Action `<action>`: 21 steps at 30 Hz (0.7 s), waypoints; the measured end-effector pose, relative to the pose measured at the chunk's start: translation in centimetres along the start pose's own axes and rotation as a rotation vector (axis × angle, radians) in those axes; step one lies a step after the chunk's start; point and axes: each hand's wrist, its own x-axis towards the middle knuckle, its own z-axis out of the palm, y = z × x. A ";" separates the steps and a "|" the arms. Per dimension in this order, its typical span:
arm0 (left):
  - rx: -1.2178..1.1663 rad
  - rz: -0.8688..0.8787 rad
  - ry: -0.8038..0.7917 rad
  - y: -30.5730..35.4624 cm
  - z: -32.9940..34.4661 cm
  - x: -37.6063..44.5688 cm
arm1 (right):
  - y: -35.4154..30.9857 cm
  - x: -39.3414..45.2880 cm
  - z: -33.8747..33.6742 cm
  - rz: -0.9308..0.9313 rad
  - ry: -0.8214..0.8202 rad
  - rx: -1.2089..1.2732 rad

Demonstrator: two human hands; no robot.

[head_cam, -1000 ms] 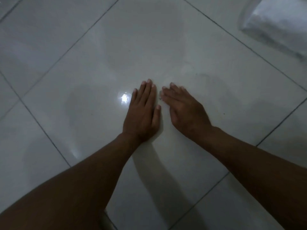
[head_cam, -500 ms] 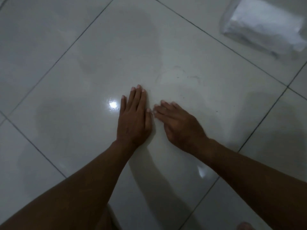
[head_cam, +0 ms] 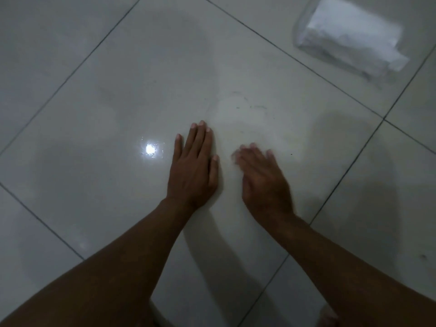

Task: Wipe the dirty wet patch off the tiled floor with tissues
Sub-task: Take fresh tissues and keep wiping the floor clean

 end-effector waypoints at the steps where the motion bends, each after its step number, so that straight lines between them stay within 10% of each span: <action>1: -0.003 0.006 0.000 0.5 0.2 0.4 | 1.0 0.2 -0.4 0.096 0.049 -0.019; 9: 0.008 0.104 -0.029 3.5 1.5 2.7 | 3.6 -1.4 -1.7 -0.074 0.040 0.009; 17: 0.028 0.127 -0.038 5.1 2.4 4.2 | 6.5 0.7 -1.3 0.334 0.264 -0.014; 21: 0.027 0.139 -0.026 5.2 2.3 4.2 | 4.8 1.1 -1.0 0.080 0.156 -0.015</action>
